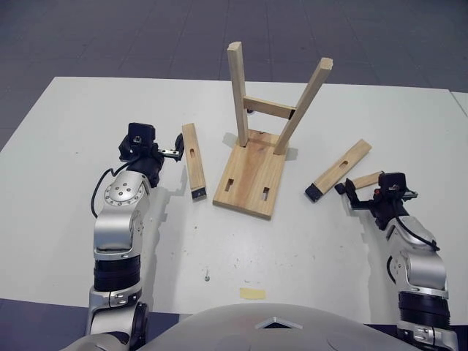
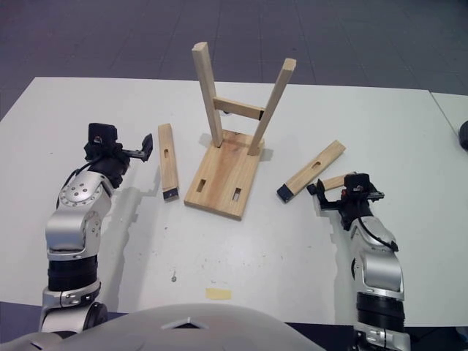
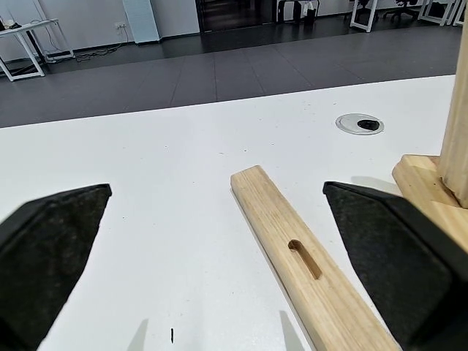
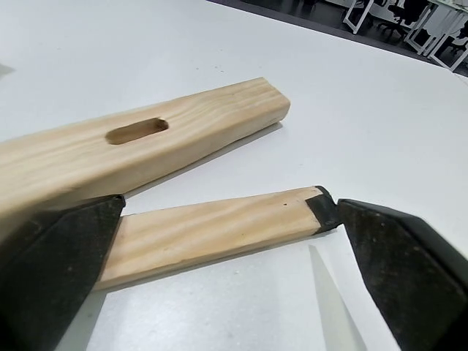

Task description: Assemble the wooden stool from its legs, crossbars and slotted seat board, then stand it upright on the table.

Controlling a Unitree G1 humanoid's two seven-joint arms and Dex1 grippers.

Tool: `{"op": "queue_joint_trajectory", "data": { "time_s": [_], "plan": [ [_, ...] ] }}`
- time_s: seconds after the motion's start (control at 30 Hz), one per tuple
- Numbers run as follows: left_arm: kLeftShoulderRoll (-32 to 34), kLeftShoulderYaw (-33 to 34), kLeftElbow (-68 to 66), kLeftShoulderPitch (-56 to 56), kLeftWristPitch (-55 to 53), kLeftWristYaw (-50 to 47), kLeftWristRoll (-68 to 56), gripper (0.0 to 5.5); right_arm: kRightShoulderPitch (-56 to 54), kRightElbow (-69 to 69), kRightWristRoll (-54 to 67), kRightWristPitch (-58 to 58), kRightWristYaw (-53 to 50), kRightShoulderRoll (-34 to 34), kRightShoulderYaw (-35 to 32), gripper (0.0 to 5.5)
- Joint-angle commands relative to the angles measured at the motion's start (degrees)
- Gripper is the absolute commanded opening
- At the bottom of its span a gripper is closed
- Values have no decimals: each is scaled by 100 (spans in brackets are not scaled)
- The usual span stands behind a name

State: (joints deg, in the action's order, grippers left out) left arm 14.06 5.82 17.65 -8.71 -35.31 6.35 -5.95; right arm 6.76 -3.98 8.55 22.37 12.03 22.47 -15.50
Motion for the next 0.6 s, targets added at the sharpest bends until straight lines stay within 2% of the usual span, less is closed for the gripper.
{"op": "queue_joint_trajectory", "data": {
  "time_s": [0.03,0.2,0.43,0.6],
  "plan": [
    [17,12,-50,-2,-65,10,17,540,151,672,37,219,-72,-93,-151,539],
    [27,19,-95,-19,-63,23,14,540,148,850,628,362,-206,-453,-621,539],
    [6,-9,-146,29,-30,32,13,540,-469,198,1636,-108,-336,-933,-1138,539],
    [21,-25,-230,5,0,70,13,540,-746,-990,1899,882,-1374,-1276,-1019,539]
  ]
}}
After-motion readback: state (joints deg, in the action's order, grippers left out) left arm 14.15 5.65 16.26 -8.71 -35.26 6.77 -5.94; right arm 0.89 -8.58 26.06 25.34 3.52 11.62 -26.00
